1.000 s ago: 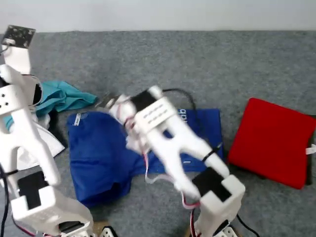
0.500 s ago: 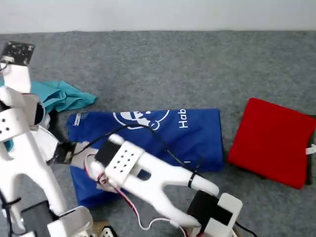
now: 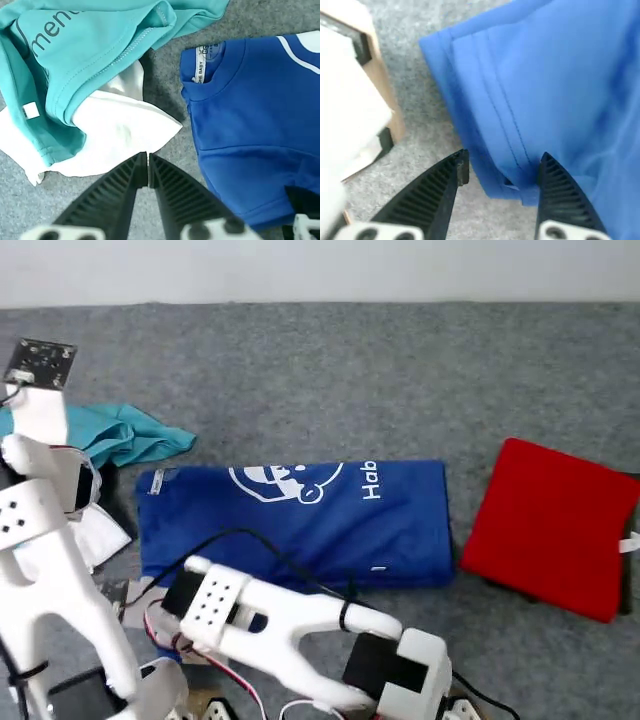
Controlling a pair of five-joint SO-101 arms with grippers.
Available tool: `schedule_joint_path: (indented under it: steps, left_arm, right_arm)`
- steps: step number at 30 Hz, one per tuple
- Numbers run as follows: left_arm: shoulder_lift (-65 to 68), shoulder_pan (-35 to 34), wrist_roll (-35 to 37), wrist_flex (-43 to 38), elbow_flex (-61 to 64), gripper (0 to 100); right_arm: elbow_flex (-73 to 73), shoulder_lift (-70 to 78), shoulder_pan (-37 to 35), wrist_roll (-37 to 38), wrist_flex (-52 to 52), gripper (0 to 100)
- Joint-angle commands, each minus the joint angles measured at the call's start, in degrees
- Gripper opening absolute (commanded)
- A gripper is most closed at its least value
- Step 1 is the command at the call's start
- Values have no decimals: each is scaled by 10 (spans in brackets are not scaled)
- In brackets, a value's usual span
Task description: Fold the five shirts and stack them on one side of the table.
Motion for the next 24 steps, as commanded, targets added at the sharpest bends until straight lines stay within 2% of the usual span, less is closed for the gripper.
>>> schedule_joint_path:
  steps: [1, 9, 14, 16, 20, 24]
  left_arm:
    - [-32, -2, -2, 11, 3, 14]
    - [-50, -3, -1, 11, 9, 14]
    - [-50, -40, -1, 11, 9, 14]
    - [-50, -56, -1, 11, 9, 14]
    - [-50, -69, -4, 11, 9, 14]
    - [-50, -68, -4, 11, 8, 14]
  right_arm:
    - [-5, 4, -14, -1, -7, 227]
    - [-5, 51, -14, 0, -46, 227]
    - [-5, 78, -14, -2, -60, 224]
    - [-5, 84, -14, 0, -65, 179]
    - [-5, 84, -7, 7, -95, 28]
    - [-5, 79, 12, 64, -103, 11]
